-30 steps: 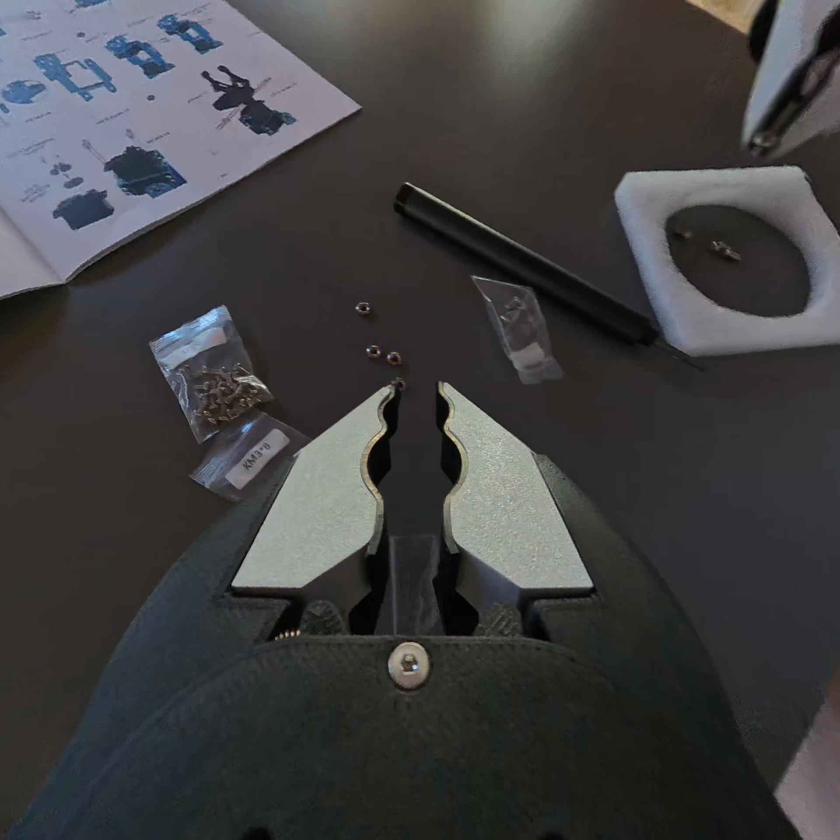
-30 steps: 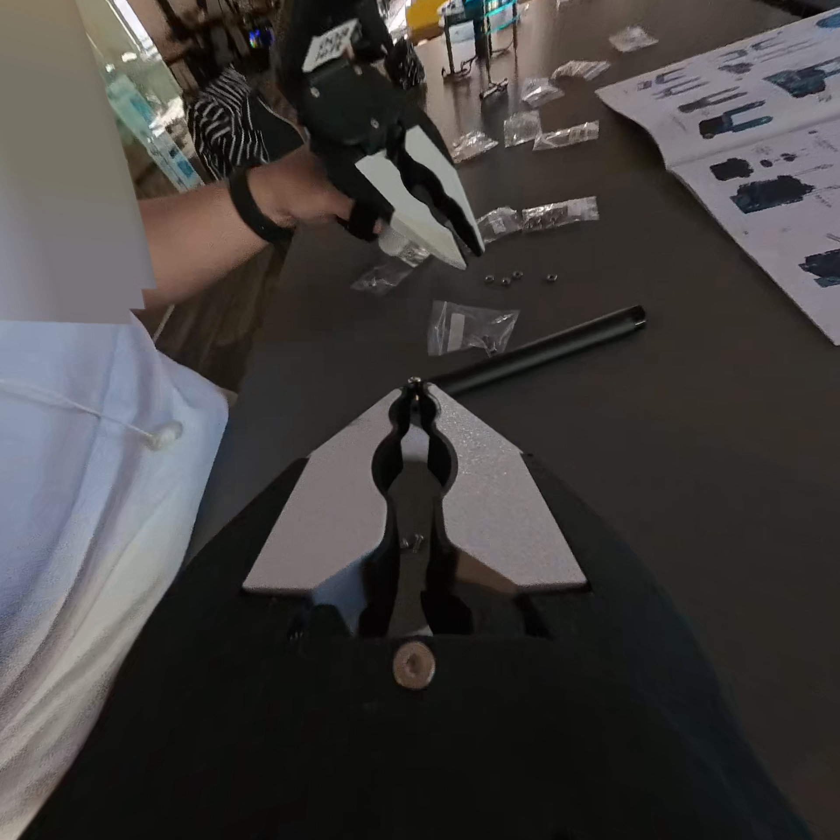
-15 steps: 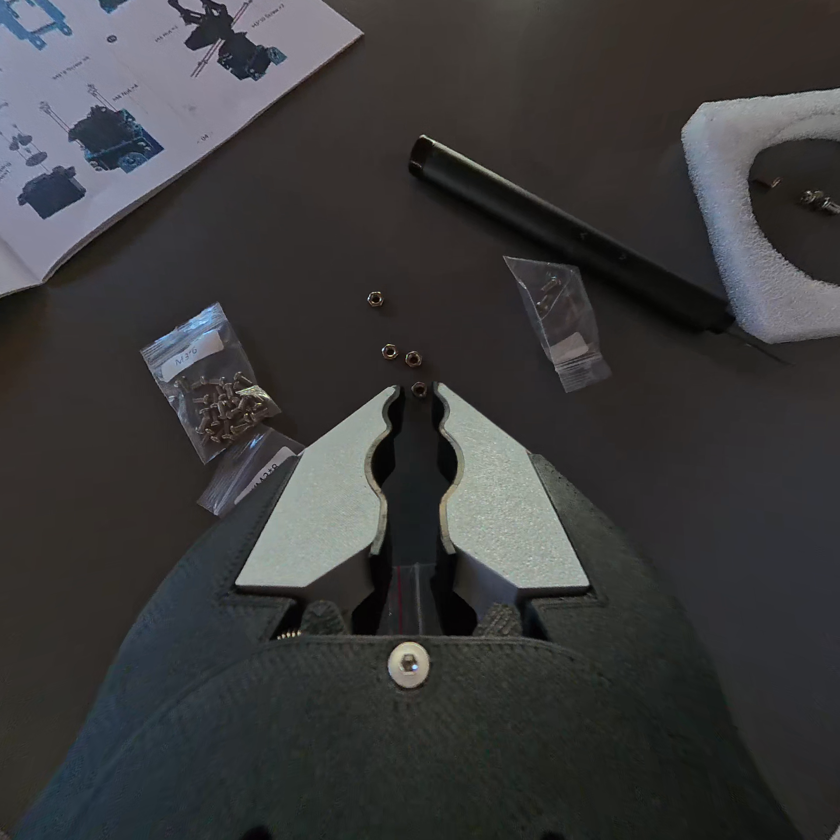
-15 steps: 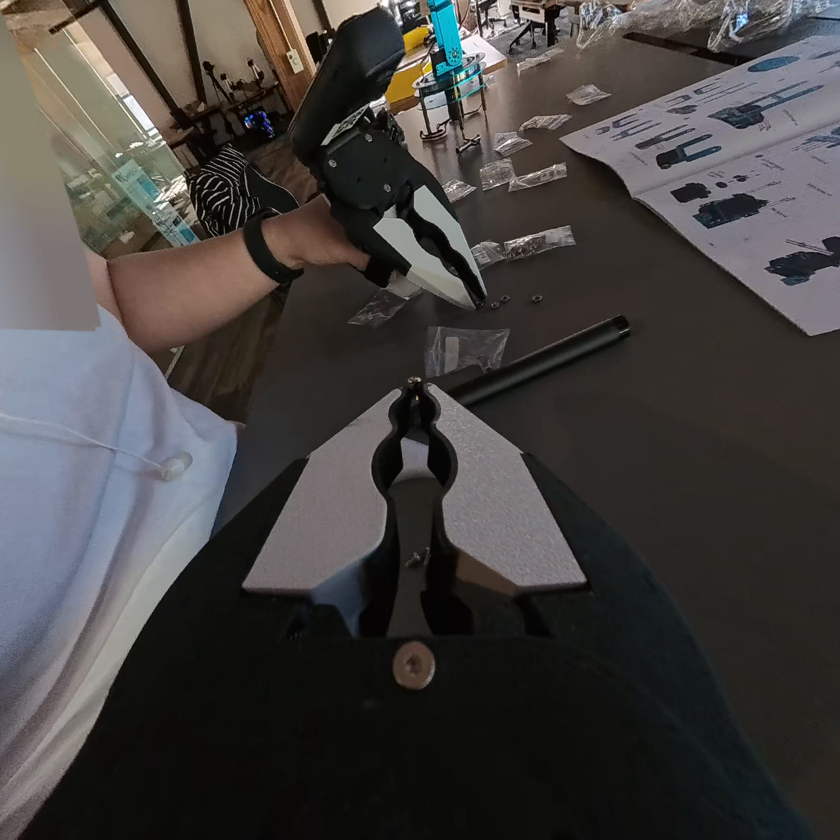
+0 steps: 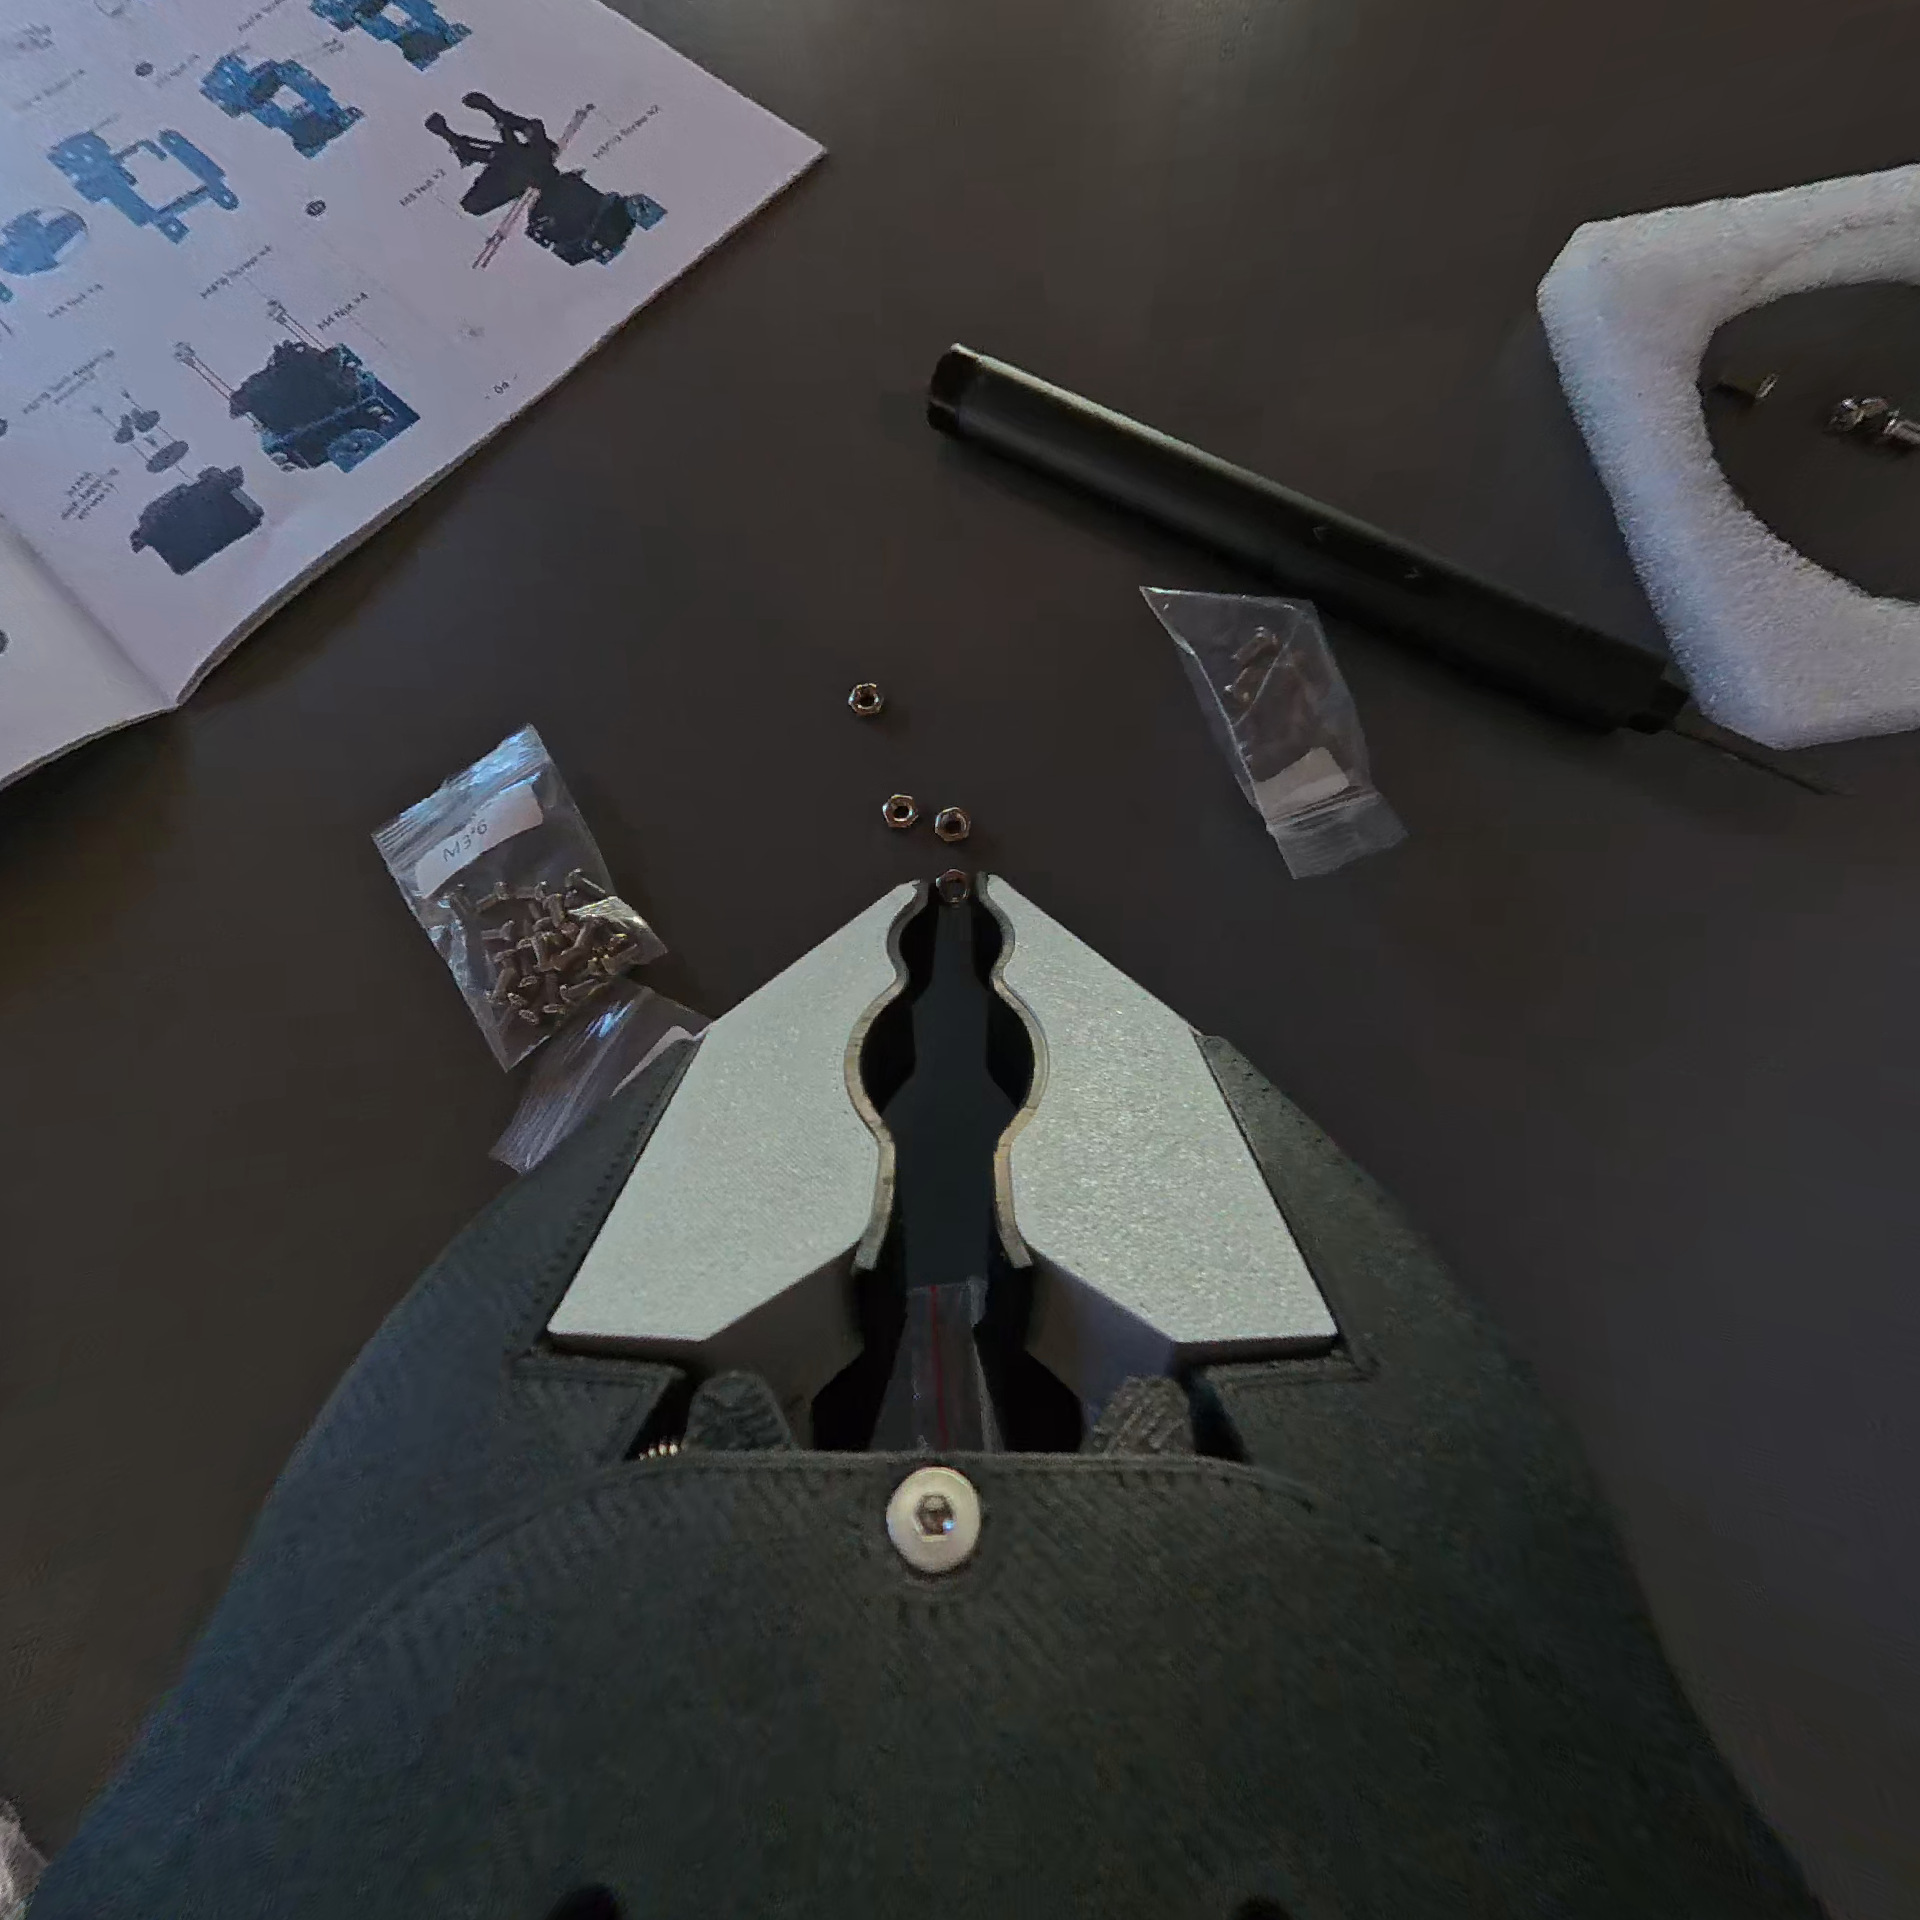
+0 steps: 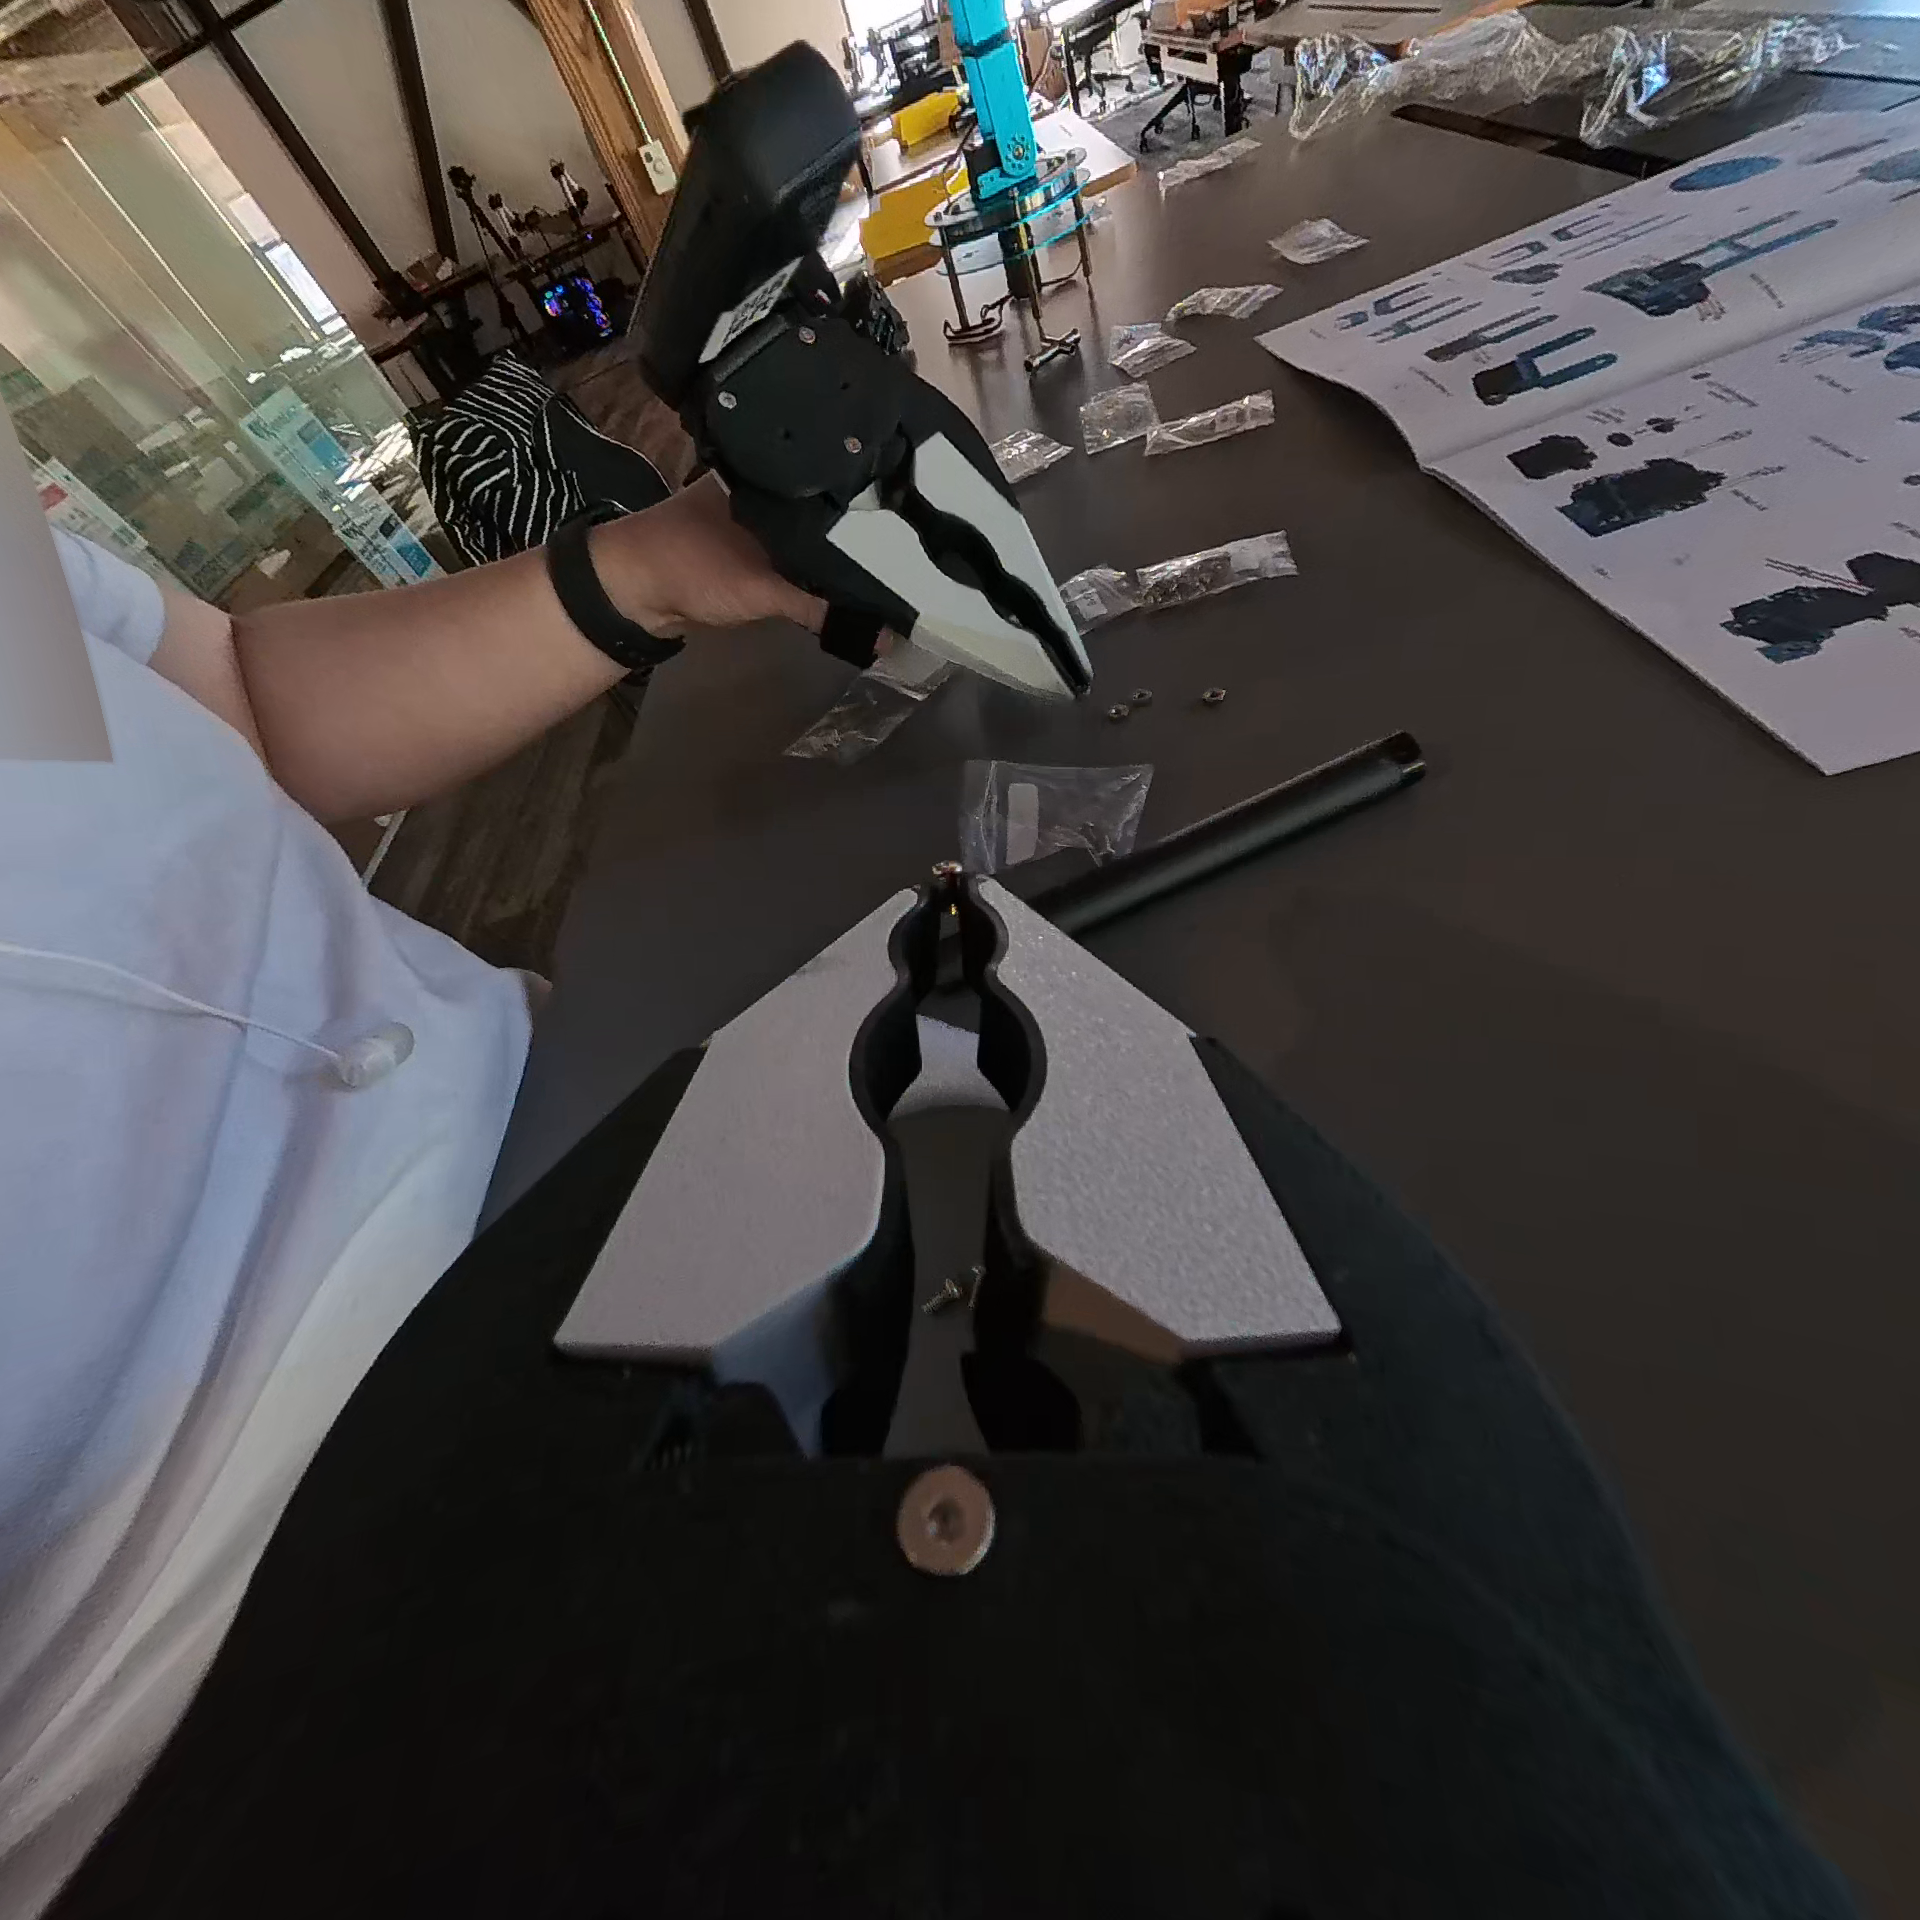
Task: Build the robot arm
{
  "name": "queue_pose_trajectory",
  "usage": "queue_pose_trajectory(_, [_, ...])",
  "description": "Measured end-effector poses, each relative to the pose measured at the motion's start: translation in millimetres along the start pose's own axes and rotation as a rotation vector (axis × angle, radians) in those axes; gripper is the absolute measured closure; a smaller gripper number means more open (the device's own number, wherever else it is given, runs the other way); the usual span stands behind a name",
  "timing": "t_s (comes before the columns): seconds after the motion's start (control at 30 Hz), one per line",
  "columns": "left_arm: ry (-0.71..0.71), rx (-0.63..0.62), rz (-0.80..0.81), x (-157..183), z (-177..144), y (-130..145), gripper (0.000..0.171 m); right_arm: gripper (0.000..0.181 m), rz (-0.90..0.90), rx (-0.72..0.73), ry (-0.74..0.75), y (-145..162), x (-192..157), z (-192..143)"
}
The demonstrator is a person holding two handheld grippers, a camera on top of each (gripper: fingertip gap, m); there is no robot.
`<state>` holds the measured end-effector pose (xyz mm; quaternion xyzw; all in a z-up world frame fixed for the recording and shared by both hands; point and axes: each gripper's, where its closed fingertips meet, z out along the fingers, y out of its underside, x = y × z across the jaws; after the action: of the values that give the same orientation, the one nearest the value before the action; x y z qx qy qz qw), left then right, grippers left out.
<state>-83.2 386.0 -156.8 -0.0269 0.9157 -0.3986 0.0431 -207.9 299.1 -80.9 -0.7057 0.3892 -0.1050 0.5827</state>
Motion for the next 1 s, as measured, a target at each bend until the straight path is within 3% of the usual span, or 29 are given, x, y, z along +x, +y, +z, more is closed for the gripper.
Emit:
queue_pose_trajectory(0.2, [0.015,0.102,-0.081,-3,-27,-13,0.166,0.178,0.001,0.013,0.003,-5,-4,7])
queue_pose_trajectory(0.33, [0.002,0.188,-0.158,-13,-68,-16,0.166,0.178,-0.007,0.011,0.022,-17,-7,21])
queue_pose_trajectory(0.43, [-0.039,0.219,-0.207,-29,-106,-3,0.167,0.178,-0.005,0.007,0.043,-30,-8,39])
queue_pose_trajectory(0.57, [-0.139,0.209,-0.254,-61,-162,34,0.166,0.178,0.003,0.018,0.032,-55,-18,78])
queue_pose_trajectory(0.7, [-0.231,0.154,-0.293,-100,-217,94,0.167,0.178,-0.027,0.014,0.038,-81,-36,134])
queue_pose_trajectory(0.87, [-0.296,0.060,-0.280,-163,-270,177,0.166,0.178,-0.040,0.032,0.050,-110,-68,229])
queue_pose_trajectory(1.0, [-0.219,0.039,-0.142,-214,-285,199,0.166,0.178,-0.016,0.073,0.080,-123,-95,315])
